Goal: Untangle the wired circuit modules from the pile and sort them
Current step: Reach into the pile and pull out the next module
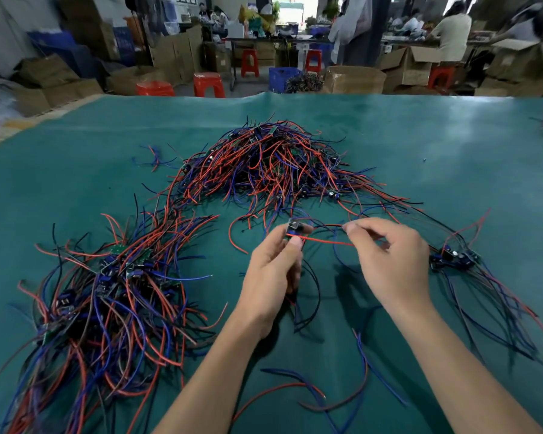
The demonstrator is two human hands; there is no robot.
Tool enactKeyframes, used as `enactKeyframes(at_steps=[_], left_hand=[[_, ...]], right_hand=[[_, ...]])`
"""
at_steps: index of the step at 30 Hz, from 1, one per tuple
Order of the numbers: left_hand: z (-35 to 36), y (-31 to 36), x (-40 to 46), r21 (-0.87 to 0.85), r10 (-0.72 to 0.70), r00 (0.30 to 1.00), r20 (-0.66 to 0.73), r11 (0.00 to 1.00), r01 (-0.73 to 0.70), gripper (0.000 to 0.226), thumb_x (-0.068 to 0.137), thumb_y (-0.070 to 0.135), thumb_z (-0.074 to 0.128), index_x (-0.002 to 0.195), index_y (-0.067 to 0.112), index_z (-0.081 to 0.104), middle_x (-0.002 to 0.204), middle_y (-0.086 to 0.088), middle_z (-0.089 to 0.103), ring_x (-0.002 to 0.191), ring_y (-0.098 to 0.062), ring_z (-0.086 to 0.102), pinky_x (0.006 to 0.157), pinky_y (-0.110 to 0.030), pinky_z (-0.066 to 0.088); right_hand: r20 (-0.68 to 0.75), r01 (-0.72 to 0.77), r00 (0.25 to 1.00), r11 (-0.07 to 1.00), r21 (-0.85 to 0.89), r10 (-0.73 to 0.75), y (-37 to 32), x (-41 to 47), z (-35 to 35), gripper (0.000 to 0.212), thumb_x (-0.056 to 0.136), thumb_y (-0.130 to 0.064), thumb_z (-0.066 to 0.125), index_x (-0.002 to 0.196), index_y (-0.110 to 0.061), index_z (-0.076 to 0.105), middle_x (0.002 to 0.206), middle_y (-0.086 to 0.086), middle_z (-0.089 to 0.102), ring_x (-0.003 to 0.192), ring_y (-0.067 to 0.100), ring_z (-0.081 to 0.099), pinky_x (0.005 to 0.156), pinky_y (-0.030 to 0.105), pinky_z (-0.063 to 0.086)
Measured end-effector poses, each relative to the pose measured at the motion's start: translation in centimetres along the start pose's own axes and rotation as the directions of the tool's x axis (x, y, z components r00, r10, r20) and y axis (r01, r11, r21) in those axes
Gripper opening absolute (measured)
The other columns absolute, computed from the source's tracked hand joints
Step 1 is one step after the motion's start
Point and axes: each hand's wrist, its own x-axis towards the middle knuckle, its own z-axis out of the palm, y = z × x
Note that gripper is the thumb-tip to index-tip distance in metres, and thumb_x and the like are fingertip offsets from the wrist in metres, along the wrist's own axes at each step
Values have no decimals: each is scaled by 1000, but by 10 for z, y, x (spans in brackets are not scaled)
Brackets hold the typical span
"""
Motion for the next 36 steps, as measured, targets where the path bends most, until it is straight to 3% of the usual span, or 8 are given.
enactKeyframes(at_steps=[2, 5, 8, 11, 14, 19, 26, 36], left_hand=[[2, 1, -1, -61, -50, 997, 66, 997, 54, 21, 94, 27, 49, 99, 32, 69, 65, 1, 44, 53, -10, 36, 46, -22, 26], [-2, 1, 2, -78, -109, 991, 78, 990, 116, 24, 85, 27, 43, 87, 27, 67, 64, 0, 50, 54, -11, 39, 48, -26, 27], [-3, 0, 3, -53, -144, 987, 66, 988, 148, 25, 80, 27, 42, 78, 23, 66, 65, -3, 55, 53, -13, 44, 47, -26, 31], [-3, -1, 2, -24, -138, 989, 47, 990, 139, 22, 86, 27, 49, 86, 11, 64, 68, -9, 57, 54, -16, 47, 47, -25, 36], [-2, 0, 1, -51, -141, 985, 98, 988, 146, 19, 99, 18, 51, 90, 9, 64, 66, -4, 57, 54, -11, 45, 48, -21, 35], [-1, 3, 0, -34, -159, 984, 77, 986, 162, 19, 102, 10, 50, 112, 4, 64, 64, 1, 57, 49, -9, 41, 47, -19, 35], [-1, 4, -2, 88, -123, 986, 110, 990, 114, 13, 97, 10, 59, 94, -1, 64, 57, 4, 51, 49, -10, 40, 49, -21, 32], [0, 4, -2, 204, -109, 982, 152, 976, 77, 21, 100, 10, 55, 83, 7, 66, 53, 6, 45, 49, -11, 34, 48, -23, 29]], right_hand=[[222, -146, 970, 963, 226, 94, -4, -2, 1, 19, 90, -33, 69, 83, -20, 81, 78, -1, 77, 73, 12, 69, 63, 29, 48], [606, -352, 784, 902, 252, 137, -9, -3, 0, 14, 96, -27, 68, 95, -25, 82, 84, 2, 76, 70, 14, 63, 52, 26, 42], [704, -405, 704, 868, 288, 95, -5, -1, -5, 21, 97, -21, 67, 111, -30, 79, 95, 6, 77, 73, 11, 61, 50, 24, 40], [656, -381, 749, 870, 314, 92, -6, -3, -2, 25, 91, -28, 72, 115, -26, 78, 111, 17, 75, 82, 15, 62, 59, 27, 46], [631, -394, 775, 807, 439, 35, -3, -5, 2, 29, 81, -32, 74, 108, -22, 81, 107, 2, 78, 84, 6, 65, 66, 19, 49], [454, -289, 890, 831, 476, 49, -1, -5, 6, 18, 76, -32, 80, 92, -27, 84, 98, 4, 80, 80, 17, 57, 56, 22, 44], [337, -197, 941, 853, 484, 27, 1, 0, 6, 4, 84, -24, 82, 85, -20, 83, 84, 22, 71, 63, 17, 49, 54, 26, 43], [80, -167, 986, 908, 384, 148, 11, 11, 1, 18, 85, -16, 82, 69, -19, 76, 55, -10, 61, 53, 8, 47, 56, 25, 40]])
